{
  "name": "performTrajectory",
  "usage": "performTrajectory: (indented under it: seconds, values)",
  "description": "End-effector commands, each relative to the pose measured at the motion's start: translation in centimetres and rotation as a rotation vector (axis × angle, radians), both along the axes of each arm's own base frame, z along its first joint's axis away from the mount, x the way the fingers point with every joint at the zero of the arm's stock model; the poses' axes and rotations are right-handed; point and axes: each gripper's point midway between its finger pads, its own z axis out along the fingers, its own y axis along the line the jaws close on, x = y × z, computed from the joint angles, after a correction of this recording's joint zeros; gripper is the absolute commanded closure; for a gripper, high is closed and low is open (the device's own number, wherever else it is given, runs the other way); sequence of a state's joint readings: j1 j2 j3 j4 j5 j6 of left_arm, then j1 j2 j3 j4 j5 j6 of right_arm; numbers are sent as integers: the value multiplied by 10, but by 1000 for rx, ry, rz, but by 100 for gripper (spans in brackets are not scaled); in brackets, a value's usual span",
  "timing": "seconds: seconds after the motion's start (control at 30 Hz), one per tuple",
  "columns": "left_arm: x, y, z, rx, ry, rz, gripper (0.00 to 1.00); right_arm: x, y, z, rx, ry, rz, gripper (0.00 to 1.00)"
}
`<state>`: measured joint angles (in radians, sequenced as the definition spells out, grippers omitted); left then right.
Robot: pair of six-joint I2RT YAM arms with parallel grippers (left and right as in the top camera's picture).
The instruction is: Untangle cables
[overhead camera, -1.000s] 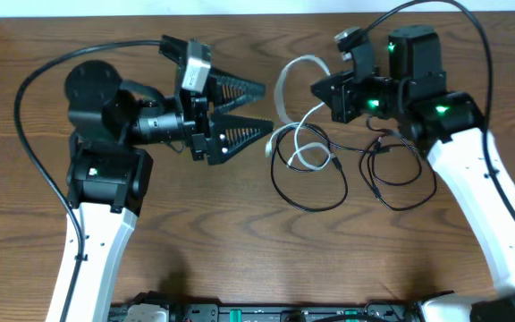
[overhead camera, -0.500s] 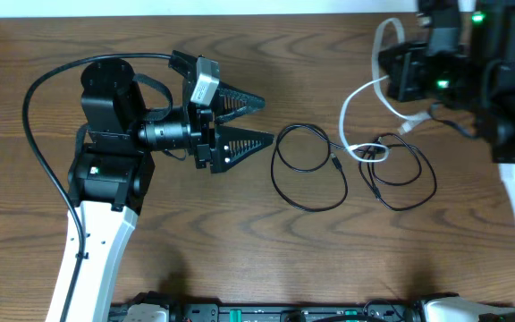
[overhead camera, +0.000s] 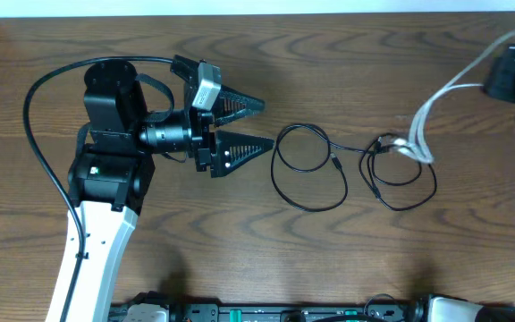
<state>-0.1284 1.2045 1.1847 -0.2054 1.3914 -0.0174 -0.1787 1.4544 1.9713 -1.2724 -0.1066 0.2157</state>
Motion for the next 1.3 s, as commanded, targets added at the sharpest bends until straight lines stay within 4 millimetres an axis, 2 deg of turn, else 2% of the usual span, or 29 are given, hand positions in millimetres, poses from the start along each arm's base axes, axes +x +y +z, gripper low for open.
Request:
performTrajectory:
  seconds: [0.0,0.13,0.27,0.33,0.43,0.57,0.73,0.87,0.97,1.13,1.27]
  values:
    - [6,1,-4,19,-9,39,18,-5,-43,-2,-26,20,-118,99]
    - [17,4,-19,63,62,121,18,-17,-99,-20,-50,94,-289,99]
    - [16,5,-31,92,98,128,18,-30,-152,-48,-38,193,-438,99]
    - [13,6,-35,105,98,122,18,-42,-177,-61,-37,245,-513,99]
    - [9,6,-43,127,90,110,18,-73,-215,-74,-67,332,-661,99]
    - [4,8,-54,163,83,101,18,-108,-250,-75,-56,345,-834,99]
    - [7,12,-67,216,112,144,18,-145,-293,-67,-45,277,-1009,99]
    - [10,16,-78,259,140,181,18,-168,-319,-58,-61,224,-1097,99]
    - [12,16,-81,262,146,179,18,-174,-330,-57,-61,200,-1122,99]
    - [17,15,-89,272,149,169,18,-167,-343,-70,-62,220,-1114,99]
    - [22,14,-97,280,175,165,18,-151,-356,-87,-57,234,-1071,99]
